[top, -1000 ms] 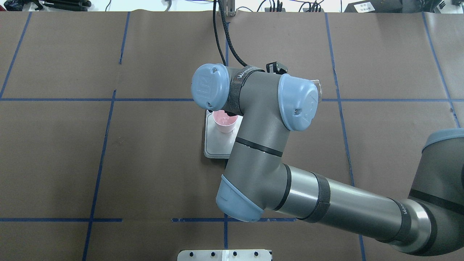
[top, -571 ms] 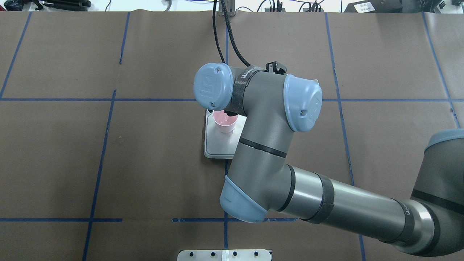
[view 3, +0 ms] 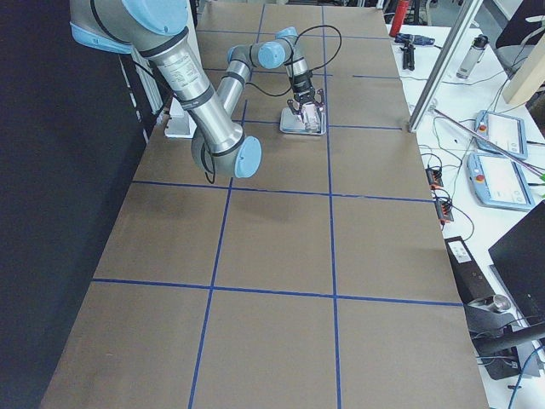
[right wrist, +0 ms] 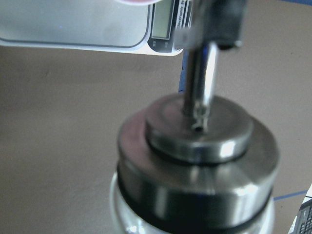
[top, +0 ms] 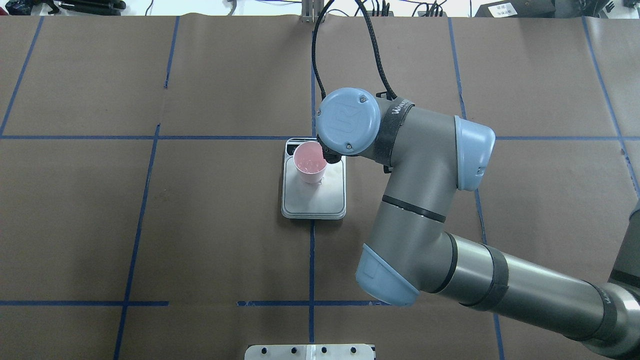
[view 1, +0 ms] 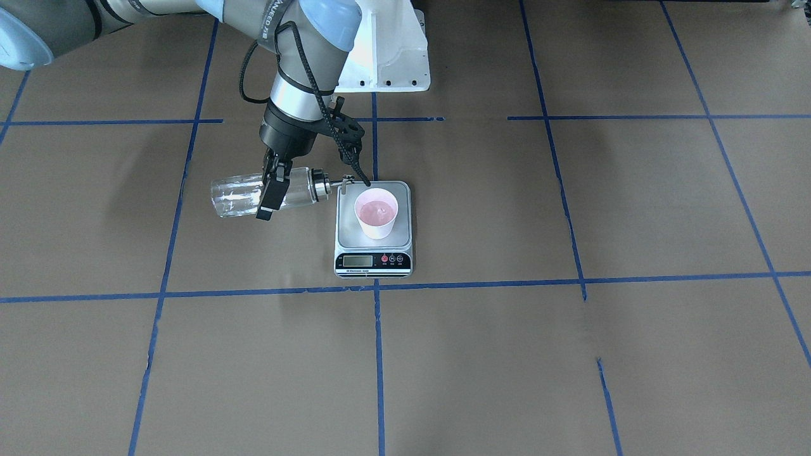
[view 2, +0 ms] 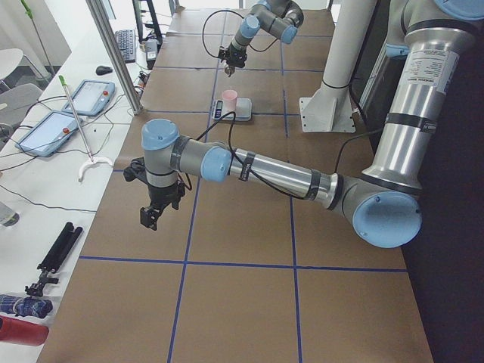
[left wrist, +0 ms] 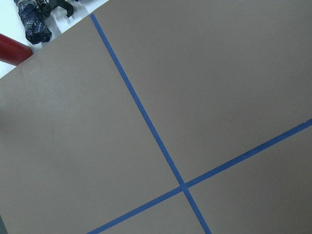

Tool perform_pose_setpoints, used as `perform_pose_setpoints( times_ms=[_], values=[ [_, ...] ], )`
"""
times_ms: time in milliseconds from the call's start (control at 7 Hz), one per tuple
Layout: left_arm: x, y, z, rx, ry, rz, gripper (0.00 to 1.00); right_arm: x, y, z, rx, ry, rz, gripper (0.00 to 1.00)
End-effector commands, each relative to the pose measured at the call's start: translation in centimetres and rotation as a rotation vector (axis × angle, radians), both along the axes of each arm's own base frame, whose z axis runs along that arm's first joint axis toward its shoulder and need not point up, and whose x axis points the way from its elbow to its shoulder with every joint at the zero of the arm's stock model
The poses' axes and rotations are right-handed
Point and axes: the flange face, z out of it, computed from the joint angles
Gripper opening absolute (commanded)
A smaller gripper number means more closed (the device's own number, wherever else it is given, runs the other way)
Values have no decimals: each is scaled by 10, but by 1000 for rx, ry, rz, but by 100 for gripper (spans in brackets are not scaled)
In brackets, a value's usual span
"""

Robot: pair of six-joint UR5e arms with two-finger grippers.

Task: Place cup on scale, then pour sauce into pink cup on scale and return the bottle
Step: 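Tilt the bottle upright with the right gripper above the cup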

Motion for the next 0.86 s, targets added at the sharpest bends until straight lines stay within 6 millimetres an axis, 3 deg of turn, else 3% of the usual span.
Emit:
perform_pose_setpoints(
  times_ms=[0,714],
  values=[
    [-1,0,-1,4,0,-1,100,15,-8,-2,-12,-186,-30,0],
    [-1,1,1,-1,0,-1,100,96,-39,49,-67,-659,-202,0]
  ],
)
